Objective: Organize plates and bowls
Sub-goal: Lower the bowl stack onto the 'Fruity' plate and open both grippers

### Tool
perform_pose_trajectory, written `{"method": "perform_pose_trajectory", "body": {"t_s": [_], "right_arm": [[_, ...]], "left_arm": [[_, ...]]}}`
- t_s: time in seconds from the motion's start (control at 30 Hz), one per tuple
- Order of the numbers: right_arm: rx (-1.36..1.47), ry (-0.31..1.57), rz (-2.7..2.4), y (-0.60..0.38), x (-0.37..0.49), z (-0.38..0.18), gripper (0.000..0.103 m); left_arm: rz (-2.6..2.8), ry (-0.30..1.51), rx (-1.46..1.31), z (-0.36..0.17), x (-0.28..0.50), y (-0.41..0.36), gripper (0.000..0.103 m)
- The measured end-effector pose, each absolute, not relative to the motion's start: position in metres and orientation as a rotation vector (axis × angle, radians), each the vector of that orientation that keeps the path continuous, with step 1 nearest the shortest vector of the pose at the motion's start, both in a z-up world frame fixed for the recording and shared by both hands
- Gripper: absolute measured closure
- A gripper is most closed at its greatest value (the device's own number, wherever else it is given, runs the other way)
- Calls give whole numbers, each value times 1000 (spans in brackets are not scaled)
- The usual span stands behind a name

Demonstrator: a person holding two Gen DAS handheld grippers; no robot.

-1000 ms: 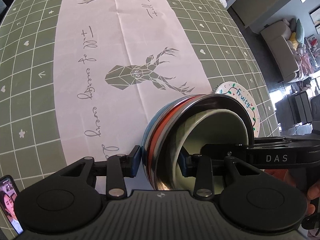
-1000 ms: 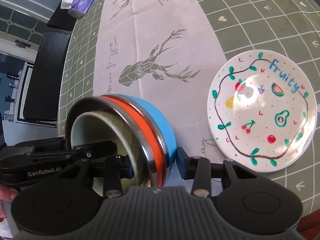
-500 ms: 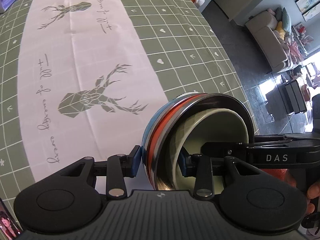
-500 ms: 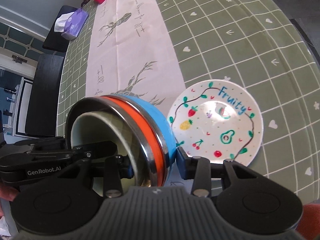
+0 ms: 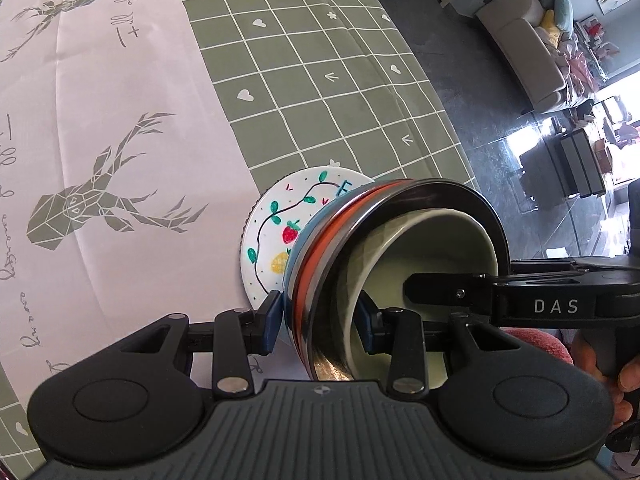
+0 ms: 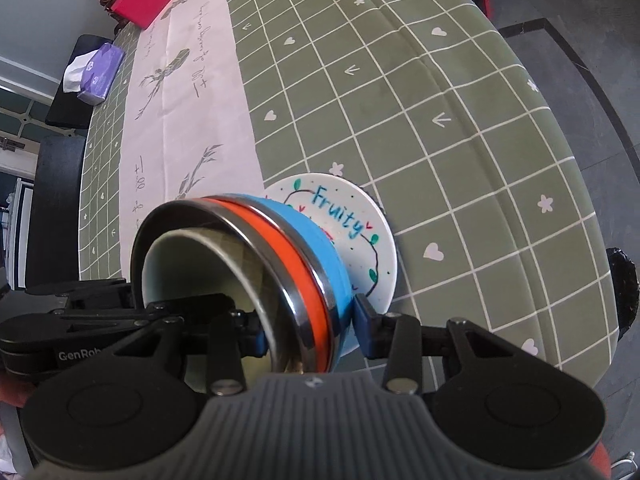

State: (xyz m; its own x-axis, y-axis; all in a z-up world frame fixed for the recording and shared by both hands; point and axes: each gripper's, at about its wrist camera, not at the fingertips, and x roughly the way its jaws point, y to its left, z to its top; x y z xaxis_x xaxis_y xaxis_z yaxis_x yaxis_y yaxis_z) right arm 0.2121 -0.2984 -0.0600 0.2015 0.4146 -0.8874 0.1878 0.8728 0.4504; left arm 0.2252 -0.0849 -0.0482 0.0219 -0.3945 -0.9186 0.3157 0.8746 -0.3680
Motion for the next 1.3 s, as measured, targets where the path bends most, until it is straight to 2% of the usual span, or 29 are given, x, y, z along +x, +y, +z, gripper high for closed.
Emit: {"method": "perform_pose_trajectory", "body": {"t_s": [0.7, 0.83, 0.9, 0.97, 1.17, 1.3], "right_arm": [[513, 1427, 184, -303, 235, -66, 61], [495, 1422, 191, -300, 237, -62, 55], [485, 1404, 199, -298, 237, -59, 45], [448, 1381, 197, -296, 238, -53, 39], [366, 1338, 191, -290, 234, -34, 36], [310, 1299, 184, -287, 228, -19, 31]], "left_arm": [[-493, 1487, -143, -53, 248, -83, 61], [-506, 1442, -136, -46, 248, -82, 58], [-505, 1418, -137, -41, 247, -82, 50], [-502, 1414, -148, -38, 247, -81, 47], [-474, 1370, -102, -21, 244, -80, 40], [-467, 1334, -77, -7, 238, -76, 39]]}}
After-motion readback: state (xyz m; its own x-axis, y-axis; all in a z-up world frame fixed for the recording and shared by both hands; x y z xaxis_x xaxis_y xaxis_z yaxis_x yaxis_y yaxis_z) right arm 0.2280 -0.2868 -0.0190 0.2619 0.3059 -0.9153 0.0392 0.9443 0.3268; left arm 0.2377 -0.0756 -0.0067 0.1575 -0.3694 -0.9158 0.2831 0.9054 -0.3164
